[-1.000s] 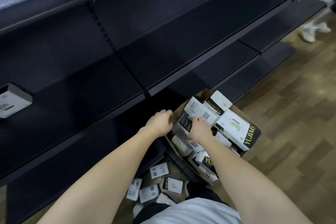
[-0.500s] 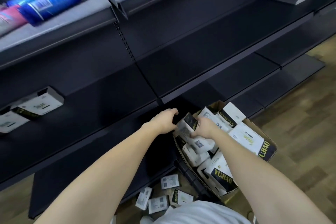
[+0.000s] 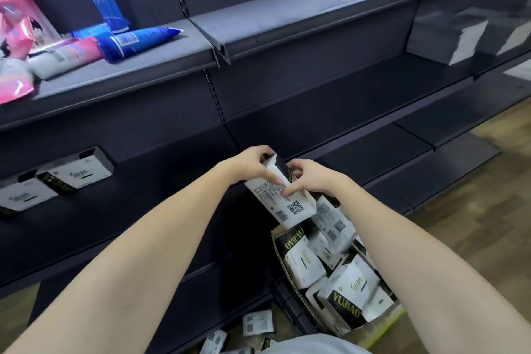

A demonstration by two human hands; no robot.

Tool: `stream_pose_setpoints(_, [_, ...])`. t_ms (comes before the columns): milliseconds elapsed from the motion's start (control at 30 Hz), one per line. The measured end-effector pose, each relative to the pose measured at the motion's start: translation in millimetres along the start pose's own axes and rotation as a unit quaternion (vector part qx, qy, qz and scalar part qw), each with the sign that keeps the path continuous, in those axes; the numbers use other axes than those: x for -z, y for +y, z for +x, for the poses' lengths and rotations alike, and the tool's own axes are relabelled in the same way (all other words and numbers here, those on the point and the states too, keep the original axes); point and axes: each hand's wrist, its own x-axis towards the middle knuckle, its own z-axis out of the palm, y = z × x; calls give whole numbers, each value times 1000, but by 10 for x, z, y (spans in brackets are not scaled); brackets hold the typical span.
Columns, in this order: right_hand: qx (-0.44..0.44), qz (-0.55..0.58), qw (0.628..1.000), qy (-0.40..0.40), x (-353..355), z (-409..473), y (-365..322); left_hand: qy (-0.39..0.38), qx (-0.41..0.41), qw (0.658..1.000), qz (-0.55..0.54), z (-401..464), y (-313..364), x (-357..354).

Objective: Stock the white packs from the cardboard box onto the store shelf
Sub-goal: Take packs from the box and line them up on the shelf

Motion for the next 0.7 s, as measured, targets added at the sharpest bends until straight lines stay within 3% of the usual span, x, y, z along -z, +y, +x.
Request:
stream_pose_setpoints(300, [69,-75,989,107,56,-93,-212,82,104,986,-103,-142,100,308])
stream_pose_setpoints(567, [153,-162,954,199,-134,-191,-357,159,197,931,-264,-124,44,433])
stream_pose_setpoints(700, [209,-259,918,218,-354,-67,-416,137,253,892,-348,-202,37,501])
